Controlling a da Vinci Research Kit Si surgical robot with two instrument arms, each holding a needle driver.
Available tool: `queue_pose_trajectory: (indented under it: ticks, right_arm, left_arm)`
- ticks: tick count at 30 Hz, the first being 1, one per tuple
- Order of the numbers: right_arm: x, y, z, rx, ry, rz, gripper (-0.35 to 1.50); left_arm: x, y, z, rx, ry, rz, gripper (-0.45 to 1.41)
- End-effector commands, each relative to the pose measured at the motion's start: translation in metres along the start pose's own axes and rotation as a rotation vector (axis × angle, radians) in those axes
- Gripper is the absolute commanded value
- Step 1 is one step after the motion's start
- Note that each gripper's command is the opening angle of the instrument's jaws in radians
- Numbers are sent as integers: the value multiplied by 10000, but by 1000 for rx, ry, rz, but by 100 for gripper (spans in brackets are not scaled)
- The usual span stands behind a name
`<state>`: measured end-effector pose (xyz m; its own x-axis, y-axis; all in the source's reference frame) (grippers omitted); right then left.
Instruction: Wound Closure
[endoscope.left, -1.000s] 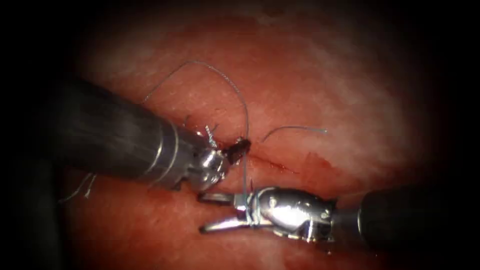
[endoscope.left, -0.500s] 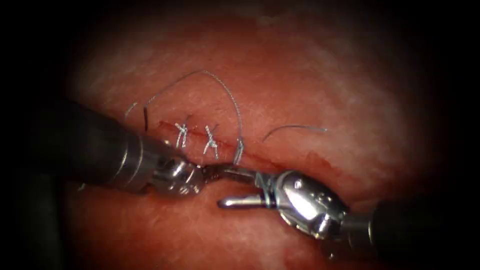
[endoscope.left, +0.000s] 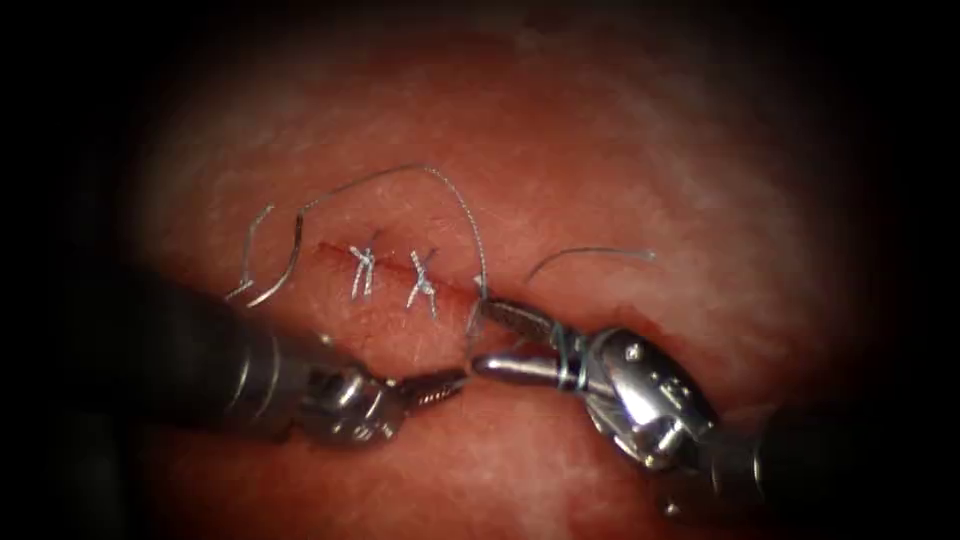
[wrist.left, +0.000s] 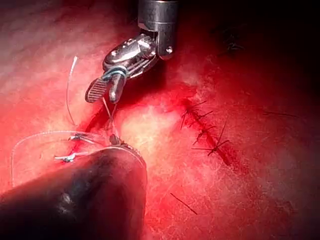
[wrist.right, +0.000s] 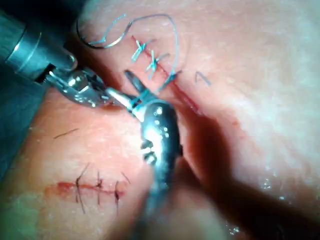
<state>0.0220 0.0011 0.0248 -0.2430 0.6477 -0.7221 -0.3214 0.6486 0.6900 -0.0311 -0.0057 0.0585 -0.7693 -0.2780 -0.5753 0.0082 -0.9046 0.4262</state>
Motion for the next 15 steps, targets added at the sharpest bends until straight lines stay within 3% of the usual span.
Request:
queue_pose_trajectory:
  ticks: [1, 6, 15]
  right_arm:
    - [-13, -4, -11, -47, -14, 17, 37]
    - [-16, 9, -32, -167, -32, 56, 36]
    - [-29, 33, -47, -293, -49, 103, 41]
  left_arm:
    - [7, 13, -1, 2, 3, -5, -45]
    - [19, 10, -12, 40, -1, -18, -45]
    - [38, -1, -44, 89, -6, -42, -45]
